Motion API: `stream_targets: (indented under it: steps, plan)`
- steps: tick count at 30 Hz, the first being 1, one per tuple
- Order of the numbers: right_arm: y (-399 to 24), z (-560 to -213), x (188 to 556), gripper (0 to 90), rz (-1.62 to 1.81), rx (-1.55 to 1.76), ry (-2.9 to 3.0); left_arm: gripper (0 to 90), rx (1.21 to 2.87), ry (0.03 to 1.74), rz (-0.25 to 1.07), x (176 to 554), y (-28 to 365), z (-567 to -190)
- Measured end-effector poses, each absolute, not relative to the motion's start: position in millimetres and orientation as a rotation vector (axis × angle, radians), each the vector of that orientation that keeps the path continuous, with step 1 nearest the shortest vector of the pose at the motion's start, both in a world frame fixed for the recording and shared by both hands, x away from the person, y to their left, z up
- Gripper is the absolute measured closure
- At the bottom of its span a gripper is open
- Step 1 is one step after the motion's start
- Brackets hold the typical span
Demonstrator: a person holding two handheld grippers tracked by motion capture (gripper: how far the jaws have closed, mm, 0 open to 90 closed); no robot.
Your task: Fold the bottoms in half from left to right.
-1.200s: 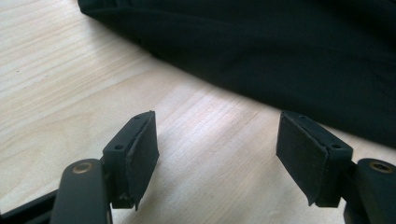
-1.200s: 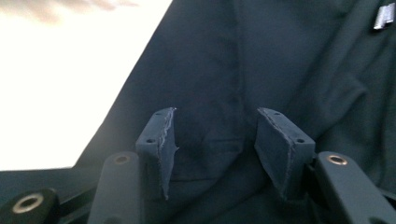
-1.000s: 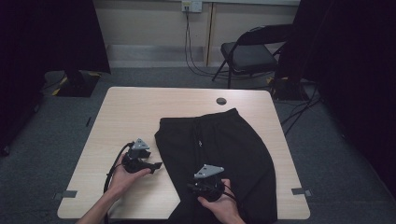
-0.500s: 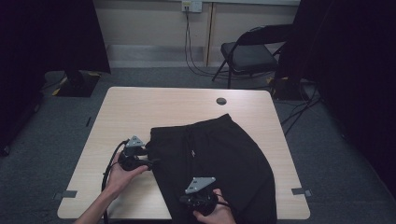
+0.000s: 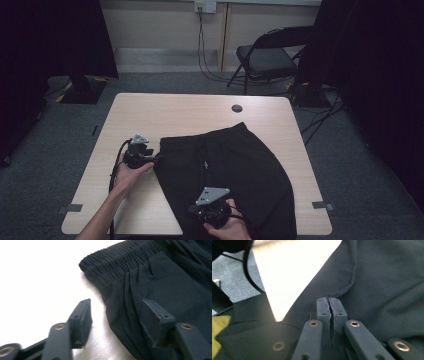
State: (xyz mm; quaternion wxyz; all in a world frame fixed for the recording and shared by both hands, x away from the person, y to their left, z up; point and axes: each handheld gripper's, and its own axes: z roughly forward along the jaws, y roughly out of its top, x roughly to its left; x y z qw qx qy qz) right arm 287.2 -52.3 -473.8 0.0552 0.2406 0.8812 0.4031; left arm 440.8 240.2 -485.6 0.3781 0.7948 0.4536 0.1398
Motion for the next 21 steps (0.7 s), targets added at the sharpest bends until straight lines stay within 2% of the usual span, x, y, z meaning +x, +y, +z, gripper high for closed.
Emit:
stream_targets:
  steps: [1,3,4,7,12,15,18,21]
  plan:
    - [-52.5,-476.4,289.2,87.2,1.212,0.737,2.683,43.5,2.039,1.162,0.349,441.1,239.0,-486.8]
    - [-53.7,-482.4,292.9,87.2,1.189,0.756,2.691,51.4,2.058,1.151,0.353,441.8,238.0,-488.1]
    - [-54.1,-485.3,294.6,87.1,1.171,0.765,2.699,51.7,2.061,1.167,0.362,443.3,235.1,-491.0]
    - [-54.2,-487.3,295.5,87.0,1.161,0.776,2.697,51.6,2.05,1.154,0.353,444.4,231.4,-491.9]
    - [-52.4,-490.8,295.1,86.9,1.153,0.775,2.695,46.6,2.101,1.112,0.427,444.4,220.6,-493.1]
    - [-51.8,-491.2,294.2,87.1,1.155,0.777,2.685,46.7,2.097,1.108,0.434,444.5,218.0,-493.9]
    - [-50.9,-491.2,292.8,87.2,1.145,0.763,2.677,64.3,2.162,1.084,0.412,448.7,211.3,-488.3]
    - [-51.2,-490.9,293.8,87.4,1.151,0.781,2.684,86.5,2.098,1.121,0.377,450.6,211.9,-490.8]
